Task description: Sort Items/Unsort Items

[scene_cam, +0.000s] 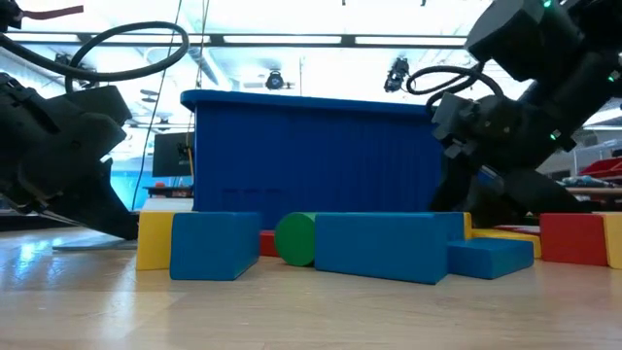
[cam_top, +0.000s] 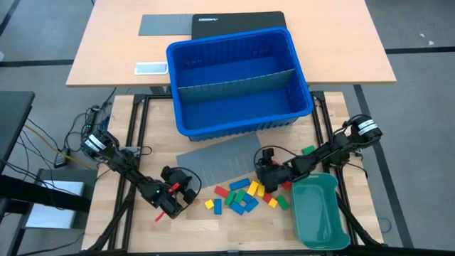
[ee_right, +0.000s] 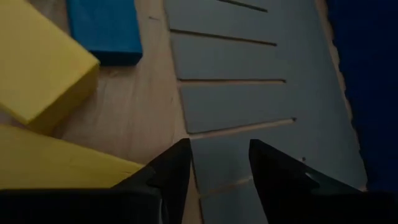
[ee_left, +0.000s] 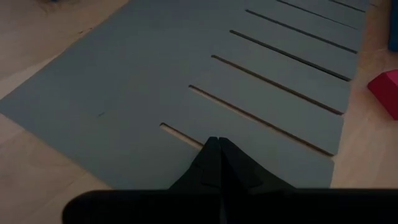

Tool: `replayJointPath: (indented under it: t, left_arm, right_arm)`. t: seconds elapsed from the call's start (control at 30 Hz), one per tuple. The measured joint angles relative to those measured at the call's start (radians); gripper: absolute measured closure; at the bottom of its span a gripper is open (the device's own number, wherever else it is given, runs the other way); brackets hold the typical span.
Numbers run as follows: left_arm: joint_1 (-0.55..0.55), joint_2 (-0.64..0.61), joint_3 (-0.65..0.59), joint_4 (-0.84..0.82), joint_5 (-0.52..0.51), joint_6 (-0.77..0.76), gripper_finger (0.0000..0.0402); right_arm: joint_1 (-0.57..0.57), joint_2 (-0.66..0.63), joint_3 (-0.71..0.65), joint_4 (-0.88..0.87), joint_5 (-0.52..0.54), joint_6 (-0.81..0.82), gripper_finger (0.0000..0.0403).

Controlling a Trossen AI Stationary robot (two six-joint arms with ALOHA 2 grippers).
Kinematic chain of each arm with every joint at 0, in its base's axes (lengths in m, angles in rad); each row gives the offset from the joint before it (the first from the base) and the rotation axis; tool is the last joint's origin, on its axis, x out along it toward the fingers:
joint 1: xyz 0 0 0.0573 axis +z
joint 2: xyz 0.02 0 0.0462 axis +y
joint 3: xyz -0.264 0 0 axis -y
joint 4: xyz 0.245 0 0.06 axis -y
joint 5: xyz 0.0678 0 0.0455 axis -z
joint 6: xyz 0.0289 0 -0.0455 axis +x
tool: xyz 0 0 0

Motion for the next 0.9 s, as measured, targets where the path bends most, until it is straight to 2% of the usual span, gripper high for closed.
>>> replayJointPath:
  t: [0.27, 0.37, 0.5, 0.63, 0.77, 0.83, 0.9]
  left_arm:
    - [0.000, 0.000, 0.000, 0.011, 0.000, 0.004, 0.0401]
    - [0.000, 0.000, 0.000, 0.011, 0.001, 0.004, 0.0401]
    - [0.000, 0.000, 0.000, 0.011, 0.000, 0.004, 0.0401]
    - [0.000, 0.000, 0.000, 0.013, 0.000, 0.007, 0.0401]
    - [0.000, 0.000, 0.001, 0.013, 0.000, 0.012, 0.0401]
    - [0.000, 0.000, 0.001, 0.013, 0.001, 0.015, 0.0401]
    - [0.000, 0.000, 0.000, 0.015, 0.000, 0.026, 0.0401]
  right_arm:
    - [-0.051, 0.009, 0.135, -0.261, -0.125, -0.001, 0.0233]
    - [-0.096, 0.007, 0.151, -0.294, -0.188, 0.000, 0.0234]
    - [-0.134, 0.007, 0.169, -0.332, -0.195, 0.001, 0.0233]
    - [-0.130, 0.011, 0.181, -0.342, -0.076, 0.000, 0.0237]
    - [-0.123, 0.011, 0.198, -0.314, 0.148, -0.001, 0.0239]
    - [-0.112, 0.010, 0.208, -0.317, 0.186, 0.014, 0.0239]
    - [-0.111, 0.004, 0.221, -0.335, 0.178, 0.046, 0.0238]
